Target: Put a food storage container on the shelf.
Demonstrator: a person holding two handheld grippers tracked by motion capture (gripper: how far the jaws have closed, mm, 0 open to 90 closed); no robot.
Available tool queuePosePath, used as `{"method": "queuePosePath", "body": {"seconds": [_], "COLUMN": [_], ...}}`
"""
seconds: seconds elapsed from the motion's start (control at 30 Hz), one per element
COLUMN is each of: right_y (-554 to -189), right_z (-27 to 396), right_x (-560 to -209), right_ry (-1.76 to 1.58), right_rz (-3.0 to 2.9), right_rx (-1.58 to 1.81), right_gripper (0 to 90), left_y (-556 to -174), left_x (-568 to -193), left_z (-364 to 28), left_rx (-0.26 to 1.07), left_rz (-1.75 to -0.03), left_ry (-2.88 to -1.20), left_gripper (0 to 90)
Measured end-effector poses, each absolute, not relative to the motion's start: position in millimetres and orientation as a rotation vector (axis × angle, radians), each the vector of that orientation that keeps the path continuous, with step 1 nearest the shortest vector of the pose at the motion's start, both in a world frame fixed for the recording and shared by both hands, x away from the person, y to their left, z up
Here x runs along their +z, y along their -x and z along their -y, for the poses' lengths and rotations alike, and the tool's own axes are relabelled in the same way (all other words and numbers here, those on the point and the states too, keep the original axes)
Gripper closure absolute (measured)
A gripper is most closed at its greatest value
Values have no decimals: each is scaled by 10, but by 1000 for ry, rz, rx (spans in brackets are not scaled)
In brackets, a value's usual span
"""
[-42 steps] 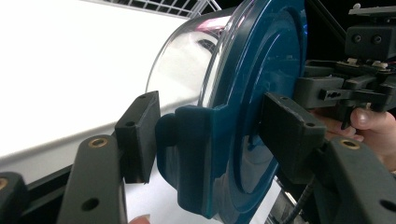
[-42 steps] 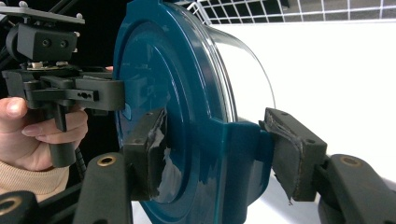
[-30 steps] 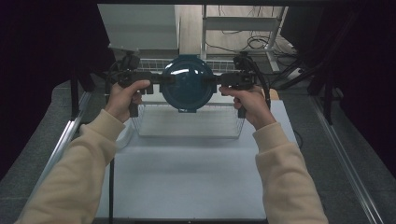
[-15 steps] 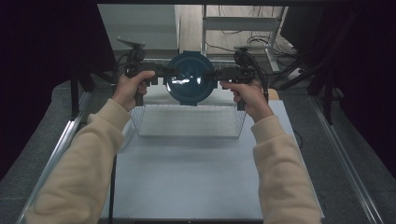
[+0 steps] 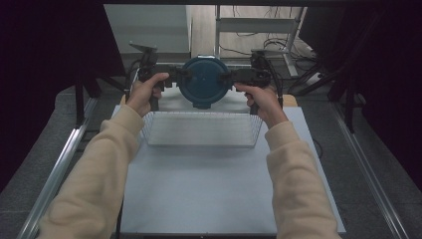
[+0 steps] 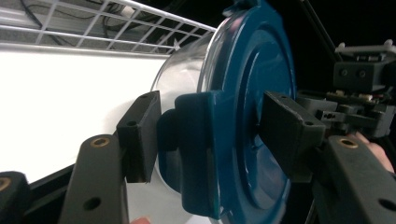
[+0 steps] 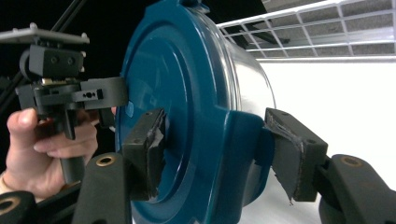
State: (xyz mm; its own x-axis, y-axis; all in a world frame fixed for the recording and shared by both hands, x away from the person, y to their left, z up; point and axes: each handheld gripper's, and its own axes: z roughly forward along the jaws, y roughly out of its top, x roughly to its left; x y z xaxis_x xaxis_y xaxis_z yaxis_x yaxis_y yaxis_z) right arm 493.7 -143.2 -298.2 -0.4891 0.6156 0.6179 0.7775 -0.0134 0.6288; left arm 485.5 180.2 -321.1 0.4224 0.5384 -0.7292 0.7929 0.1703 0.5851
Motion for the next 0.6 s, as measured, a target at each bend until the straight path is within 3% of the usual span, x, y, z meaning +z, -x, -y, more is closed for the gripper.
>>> {"method": "queuePosePath", "body": {"seconds": [0.3,0.6], "right_y": [-5114,-5102], "right_z": [1471,1487], "right_x": [-3143,-3199], "right_ry": [1620,1631], "right_rz": [1900,1873], "right_rx": [-1448,-1488], "right_gripper": [372,370], "left_y": [-5034,-5021], "left_x": [-3391,-3413], "left_z": [-1753,-1754], "left_rx": [-328,-311], "left_rz": [-1330,-1299], "left_ry": [-1407,-1407], "left_gripper": [399,392]}}
